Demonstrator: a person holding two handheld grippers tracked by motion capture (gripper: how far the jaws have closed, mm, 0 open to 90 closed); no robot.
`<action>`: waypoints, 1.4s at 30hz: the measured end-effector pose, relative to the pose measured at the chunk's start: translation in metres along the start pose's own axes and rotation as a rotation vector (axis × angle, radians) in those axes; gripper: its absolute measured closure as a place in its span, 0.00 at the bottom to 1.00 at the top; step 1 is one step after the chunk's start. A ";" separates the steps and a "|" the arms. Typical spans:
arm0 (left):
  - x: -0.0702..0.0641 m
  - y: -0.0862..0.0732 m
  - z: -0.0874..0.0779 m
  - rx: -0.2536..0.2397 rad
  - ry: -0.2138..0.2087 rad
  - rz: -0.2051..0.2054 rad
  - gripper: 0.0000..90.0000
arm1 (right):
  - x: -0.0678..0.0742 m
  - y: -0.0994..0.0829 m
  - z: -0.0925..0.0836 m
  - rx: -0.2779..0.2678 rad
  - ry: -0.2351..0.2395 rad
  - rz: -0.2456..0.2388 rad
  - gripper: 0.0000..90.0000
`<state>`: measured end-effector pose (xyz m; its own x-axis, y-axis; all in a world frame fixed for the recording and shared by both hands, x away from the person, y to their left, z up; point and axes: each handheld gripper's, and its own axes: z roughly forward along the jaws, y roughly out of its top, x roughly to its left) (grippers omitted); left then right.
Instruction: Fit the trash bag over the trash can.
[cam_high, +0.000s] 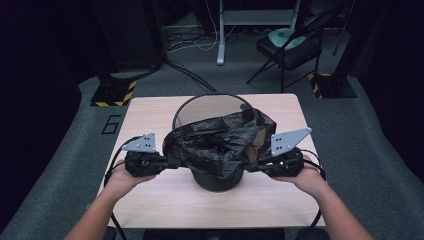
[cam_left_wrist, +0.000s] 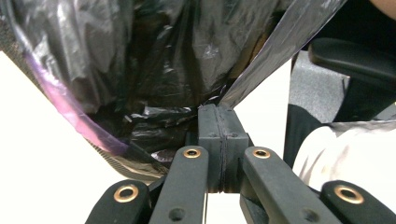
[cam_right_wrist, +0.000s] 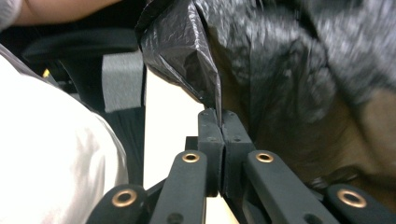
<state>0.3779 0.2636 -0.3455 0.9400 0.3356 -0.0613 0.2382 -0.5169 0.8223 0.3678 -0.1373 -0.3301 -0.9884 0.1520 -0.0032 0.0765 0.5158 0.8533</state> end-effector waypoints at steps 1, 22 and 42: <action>0.002 -0.001 0.000 0.000 0.000 -0.008 1.00 | -0.001 -0.002 0.002 0.016 -0.007 0.001 0.98; 0.017 -0.002 -0.028 -0.055 -0.015 -0.088 0.71 | -0.011 -0.016 0.018 0.119 -0.072 0.031 0.99; 0.037 0.061 -0.043 -0.072 0.104 -0.112 0.48 | -0.014 -0.019 0.019 0.100 -0.067 0.046 0.98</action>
<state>0.4165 0.2785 -0.2736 0.8773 0.4698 -0.0985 0.3181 -0.4152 0.8523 0.3828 -0.1331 -0.3567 -0.9727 0.2321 -0.0027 0.1380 0.5876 0.7973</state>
